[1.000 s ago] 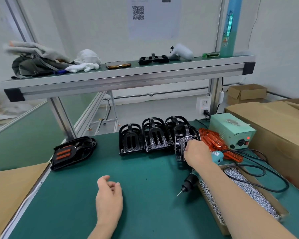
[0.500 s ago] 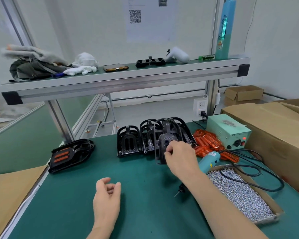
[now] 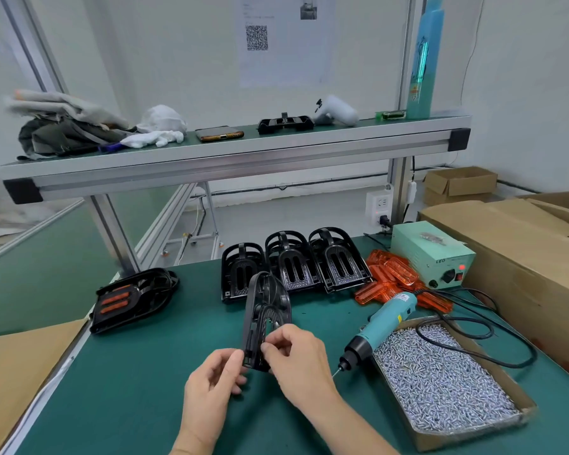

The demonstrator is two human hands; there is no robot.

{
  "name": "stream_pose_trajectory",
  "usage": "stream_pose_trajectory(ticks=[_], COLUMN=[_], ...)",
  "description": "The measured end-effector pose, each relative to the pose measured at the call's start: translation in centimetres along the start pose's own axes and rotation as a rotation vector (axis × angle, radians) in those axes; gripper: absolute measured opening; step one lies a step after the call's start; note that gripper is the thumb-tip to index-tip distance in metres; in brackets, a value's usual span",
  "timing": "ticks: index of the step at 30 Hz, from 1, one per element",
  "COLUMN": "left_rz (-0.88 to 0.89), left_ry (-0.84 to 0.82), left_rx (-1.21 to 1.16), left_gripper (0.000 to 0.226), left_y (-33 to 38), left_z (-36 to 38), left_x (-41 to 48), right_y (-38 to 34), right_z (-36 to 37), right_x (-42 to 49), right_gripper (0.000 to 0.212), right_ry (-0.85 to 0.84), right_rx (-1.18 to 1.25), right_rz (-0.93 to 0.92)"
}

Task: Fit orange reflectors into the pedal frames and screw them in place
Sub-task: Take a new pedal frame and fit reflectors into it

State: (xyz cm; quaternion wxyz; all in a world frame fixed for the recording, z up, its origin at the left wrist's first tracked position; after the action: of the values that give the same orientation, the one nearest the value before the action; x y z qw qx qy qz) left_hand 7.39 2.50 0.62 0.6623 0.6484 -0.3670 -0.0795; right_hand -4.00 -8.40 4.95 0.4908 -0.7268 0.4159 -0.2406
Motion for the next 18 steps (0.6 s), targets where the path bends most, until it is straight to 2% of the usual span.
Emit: stream_pose_trajectory(ticks=[5, 11, 18], left_rz=[0.013, 0.041, 0.009], left_ry=[-0.016, -0.064, 0.007], left_rx=[-0.021, 0.041, -0.007], left_gripper=[0.013, 0.017, 0.015], left_y=[0.2, -0.2, -1.2], left_z=[0.1, 0.1, -0.4], left_x=[0.0, -0.1, 0.2], right_y=[0.9, 1.4, 1.4], right_z=[1.3, 2.3, 2.6], right_x=[0.0, -0.3, -0.9], right_gripper=[0.006, 0.016, 0.018], right_ry=[0.059, 0.052, 0.055], right_rx=[0.078, 0.063, 0.05], right_rz=[-0.037, -0.09, -0.157])
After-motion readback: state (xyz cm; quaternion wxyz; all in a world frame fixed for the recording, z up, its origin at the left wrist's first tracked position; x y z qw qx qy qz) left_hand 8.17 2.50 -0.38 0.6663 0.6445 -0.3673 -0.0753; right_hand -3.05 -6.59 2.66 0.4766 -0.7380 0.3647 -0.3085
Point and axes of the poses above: each hand's wrist, its own x-axis towards the middle knuckle, its own z-axis out of the palm, y = z × x, the point moved 1 cm from there along x, towards the middle knuckle, and after that the axes turned 10 degrees about z, right-handed, at the moved point
